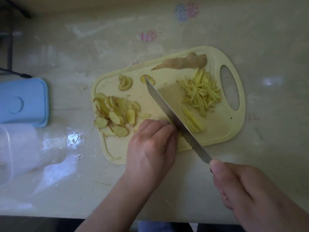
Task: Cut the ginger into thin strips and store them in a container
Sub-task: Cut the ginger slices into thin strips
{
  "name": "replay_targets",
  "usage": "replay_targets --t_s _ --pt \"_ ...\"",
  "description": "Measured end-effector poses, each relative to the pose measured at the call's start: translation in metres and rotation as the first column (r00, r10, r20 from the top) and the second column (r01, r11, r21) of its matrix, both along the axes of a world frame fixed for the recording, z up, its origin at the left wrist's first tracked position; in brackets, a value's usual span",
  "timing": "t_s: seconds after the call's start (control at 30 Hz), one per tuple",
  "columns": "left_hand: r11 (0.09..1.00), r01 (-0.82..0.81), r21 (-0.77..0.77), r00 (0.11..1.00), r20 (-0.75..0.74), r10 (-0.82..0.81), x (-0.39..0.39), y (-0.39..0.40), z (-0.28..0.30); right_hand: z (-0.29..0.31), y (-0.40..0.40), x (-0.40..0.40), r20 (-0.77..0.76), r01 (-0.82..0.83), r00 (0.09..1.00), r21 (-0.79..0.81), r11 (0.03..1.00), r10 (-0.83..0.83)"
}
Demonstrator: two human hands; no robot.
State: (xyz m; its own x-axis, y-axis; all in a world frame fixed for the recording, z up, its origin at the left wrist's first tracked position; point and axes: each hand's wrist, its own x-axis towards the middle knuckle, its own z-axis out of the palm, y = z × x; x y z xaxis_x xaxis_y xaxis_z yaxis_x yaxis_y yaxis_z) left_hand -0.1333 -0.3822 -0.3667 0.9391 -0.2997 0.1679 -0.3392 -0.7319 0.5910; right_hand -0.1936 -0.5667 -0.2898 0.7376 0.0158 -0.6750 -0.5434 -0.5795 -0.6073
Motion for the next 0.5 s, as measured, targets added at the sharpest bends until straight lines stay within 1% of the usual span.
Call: replay_targets --t_s 0.2,0.43,0.5 --pt "1.000 -0.012 0.026 0.998 -0.058 0.014 0.002 -0.001 0.003 0.005 0.000 -0.005 -0.009 0.025 1.000 -0.014 1.000 -0.025" --pt "0.999 -0.006 0.031 0.999 -0.051 0.007 0.004 0.000 0.004 0.015 0.006 -0.004 -0.030 0.119 0.992 -0.028 0.993 -0.120" --pt "1.000 -0.006 0.024 0.999 -0.048 0.007 0.004 -0.001 0.004 0.018 0.006 -0.009 0.032 0.104 0.994 -0.081 0.991 -0.102"
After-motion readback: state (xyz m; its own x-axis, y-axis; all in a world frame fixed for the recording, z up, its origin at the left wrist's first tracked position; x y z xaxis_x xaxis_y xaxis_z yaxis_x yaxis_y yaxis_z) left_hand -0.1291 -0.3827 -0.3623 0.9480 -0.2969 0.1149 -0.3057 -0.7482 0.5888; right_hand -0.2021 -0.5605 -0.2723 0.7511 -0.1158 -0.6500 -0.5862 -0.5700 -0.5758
